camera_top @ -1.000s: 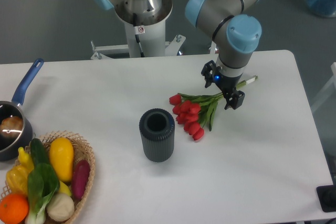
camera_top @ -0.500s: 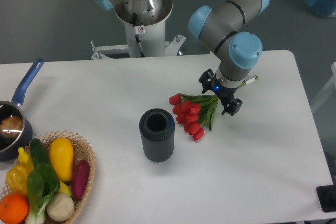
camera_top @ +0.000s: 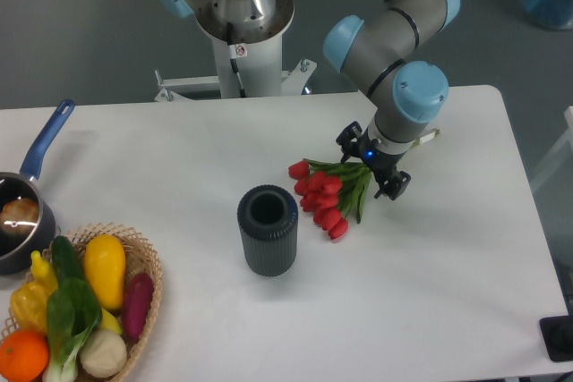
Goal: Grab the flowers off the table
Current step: 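Lower the gripper onto the tulip stems and close it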
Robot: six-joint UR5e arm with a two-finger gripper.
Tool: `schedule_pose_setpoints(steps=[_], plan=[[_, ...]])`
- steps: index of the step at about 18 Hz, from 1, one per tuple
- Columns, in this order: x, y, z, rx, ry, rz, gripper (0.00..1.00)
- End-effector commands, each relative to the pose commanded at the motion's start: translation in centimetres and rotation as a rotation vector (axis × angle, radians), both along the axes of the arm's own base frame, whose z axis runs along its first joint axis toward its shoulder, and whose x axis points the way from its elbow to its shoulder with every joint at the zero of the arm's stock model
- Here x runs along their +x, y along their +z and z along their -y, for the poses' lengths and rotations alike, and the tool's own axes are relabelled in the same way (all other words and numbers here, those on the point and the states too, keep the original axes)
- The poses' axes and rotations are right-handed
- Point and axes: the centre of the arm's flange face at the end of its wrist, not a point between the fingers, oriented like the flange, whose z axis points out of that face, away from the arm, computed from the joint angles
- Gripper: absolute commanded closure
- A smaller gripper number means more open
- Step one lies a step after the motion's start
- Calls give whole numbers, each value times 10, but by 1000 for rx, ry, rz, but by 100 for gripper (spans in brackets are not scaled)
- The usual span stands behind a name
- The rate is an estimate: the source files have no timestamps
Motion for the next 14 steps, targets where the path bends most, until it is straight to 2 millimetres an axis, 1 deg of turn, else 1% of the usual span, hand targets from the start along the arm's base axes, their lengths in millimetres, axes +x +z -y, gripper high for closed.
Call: schedule_pose_setpoints(steps=[1, 3, 4, 12, 14], plan=[[0, -1, 0, -1, 0, 1, 0], [3, -11, 1, -9, -3, 21, 0], [4, -12, 1, -10, -5, 24, 0], [5, -14, 3, -11, -8, 28, 0], [5, -14, 2, -12, -2, 27, 11]])
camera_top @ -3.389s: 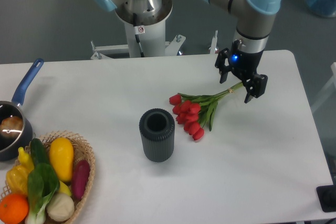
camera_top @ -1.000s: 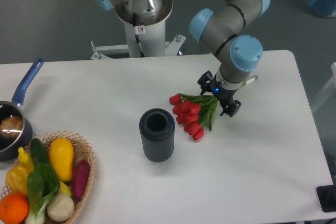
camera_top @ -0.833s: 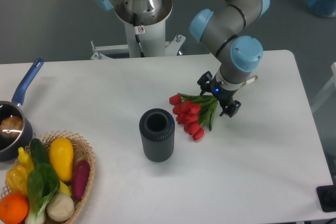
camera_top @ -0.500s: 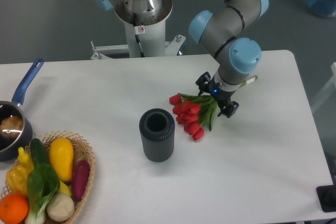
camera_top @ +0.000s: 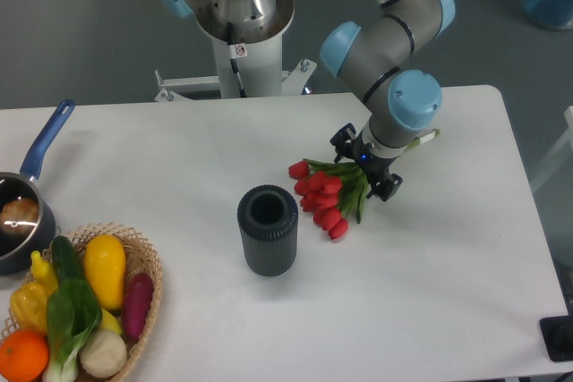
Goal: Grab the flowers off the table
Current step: 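Lower the gripper onto the tulip stems and close it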
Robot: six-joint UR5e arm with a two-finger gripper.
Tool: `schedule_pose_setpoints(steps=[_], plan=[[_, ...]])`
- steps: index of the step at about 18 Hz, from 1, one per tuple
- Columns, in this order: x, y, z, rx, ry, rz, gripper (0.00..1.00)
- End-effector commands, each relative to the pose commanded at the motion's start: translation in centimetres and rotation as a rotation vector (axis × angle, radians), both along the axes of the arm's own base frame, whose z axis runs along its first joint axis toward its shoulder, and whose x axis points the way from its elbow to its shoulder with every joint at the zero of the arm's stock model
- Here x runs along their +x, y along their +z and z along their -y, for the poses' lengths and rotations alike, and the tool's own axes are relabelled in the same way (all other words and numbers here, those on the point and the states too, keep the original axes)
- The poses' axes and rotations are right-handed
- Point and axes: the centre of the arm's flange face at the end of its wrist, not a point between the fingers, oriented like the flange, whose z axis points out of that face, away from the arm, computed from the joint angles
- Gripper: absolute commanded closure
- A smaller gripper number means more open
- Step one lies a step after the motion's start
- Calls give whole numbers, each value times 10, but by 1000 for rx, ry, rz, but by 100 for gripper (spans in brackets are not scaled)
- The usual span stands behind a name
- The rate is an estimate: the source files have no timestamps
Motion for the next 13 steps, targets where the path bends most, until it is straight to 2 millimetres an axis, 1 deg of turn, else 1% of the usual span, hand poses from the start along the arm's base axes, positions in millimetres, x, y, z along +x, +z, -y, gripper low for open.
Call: schedule_pose_setpoints(steps=[2, 3, 6, 7, 9, 10, 11, 13], plan=[[0, 1, 1, 0, 5, -1, 35], [-1, 2, 0, 3, 5, -4, 42], [-2, 3, 0, 3, 5, -7, 47], [-2, 4, 0, 5, 3, -8, 51], [-3, 4, 0, 5, 5, -8, 54], [-3, 4, 0, 5, 5, -8, 61], [-3, 4, 1, 4, 5, -8, 64], [-3, 5, 0, 4, 5, -10, 64]])
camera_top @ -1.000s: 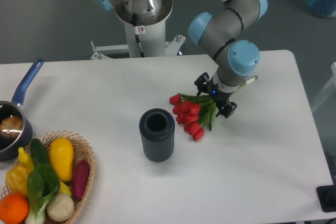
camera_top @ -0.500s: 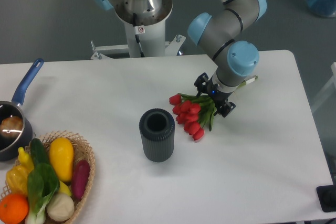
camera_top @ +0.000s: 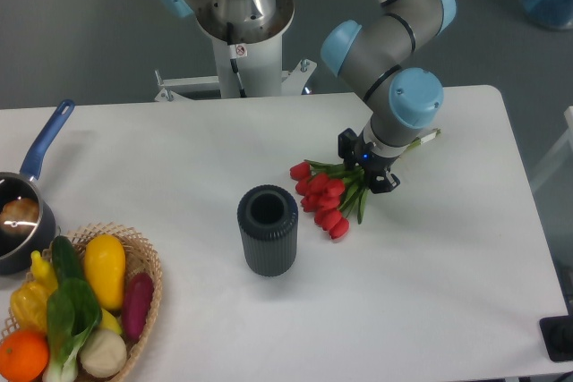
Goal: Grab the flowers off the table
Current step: 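Lower the gripper onto the tulip stems and close it, then lift the gripped red tulip bunch up off the table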
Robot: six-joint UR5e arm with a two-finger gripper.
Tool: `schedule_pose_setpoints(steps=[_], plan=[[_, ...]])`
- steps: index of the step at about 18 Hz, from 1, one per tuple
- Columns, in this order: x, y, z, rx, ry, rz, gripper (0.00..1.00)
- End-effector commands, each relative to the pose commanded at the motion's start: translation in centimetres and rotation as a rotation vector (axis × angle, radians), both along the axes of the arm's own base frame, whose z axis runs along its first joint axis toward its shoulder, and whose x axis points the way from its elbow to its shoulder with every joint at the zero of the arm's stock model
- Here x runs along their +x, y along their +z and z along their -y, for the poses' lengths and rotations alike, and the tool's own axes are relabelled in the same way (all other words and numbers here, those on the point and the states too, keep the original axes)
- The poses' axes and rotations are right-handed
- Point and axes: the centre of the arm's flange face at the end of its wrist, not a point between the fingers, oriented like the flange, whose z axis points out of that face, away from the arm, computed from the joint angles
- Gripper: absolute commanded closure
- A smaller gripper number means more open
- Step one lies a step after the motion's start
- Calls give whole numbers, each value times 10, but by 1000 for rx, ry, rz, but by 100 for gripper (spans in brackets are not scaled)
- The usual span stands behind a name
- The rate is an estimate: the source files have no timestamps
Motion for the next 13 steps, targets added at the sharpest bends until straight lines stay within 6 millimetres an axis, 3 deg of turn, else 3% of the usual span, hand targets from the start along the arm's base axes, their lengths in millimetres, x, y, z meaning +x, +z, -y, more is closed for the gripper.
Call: schedule_pose_setpoints(steps=[9, 13], plan=[[-4, 5, 2, 8, -4, -9, 66], [-11, 29, 1, 28, -1, -49, 66]])
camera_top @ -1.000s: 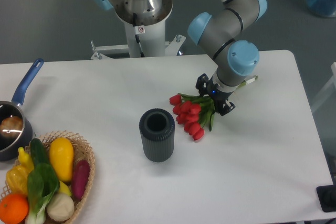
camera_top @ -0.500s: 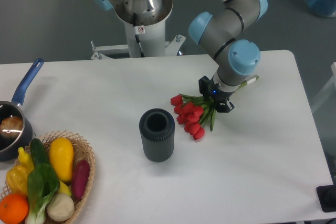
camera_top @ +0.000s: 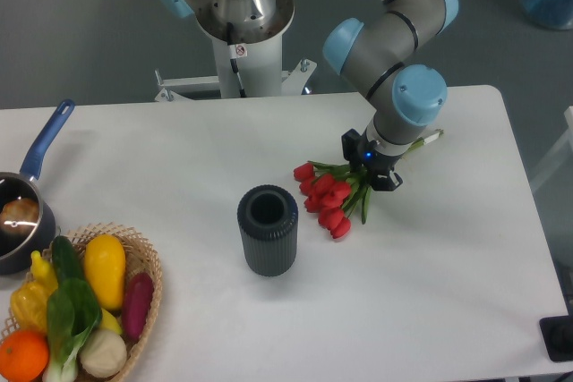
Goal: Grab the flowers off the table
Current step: 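Lift the gripped red tulip bunch up off the table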
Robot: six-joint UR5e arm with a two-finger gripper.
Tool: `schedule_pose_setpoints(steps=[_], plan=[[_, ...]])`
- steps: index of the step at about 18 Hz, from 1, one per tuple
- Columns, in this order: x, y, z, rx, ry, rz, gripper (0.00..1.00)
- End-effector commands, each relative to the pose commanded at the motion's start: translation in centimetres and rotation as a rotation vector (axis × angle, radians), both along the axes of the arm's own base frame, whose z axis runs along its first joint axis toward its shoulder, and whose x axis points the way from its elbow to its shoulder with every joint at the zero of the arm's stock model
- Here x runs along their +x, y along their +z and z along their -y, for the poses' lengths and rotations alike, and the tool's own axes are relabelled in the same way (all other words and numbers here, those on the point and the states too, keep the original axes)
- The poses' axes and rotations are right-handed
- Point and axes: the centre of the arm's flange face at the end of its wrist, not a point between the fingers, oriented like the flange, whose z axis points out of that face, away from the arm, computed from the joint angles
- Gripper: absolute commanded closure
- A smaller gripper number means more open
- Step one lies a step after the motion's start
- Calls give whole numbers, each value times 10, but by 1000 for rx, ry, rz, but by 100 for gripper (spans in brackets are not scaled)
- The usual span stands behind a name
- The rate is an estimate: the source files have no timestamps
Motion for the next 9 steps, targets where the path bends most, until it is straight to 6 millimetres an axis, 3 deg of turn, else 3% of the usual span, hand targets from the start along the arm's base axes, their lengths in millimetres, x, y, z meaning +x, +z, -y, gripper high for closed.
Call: schedule_pose_setpoints(steps=[9], plan=[[-16, 50, -1, 115, 33, -17, 66]])
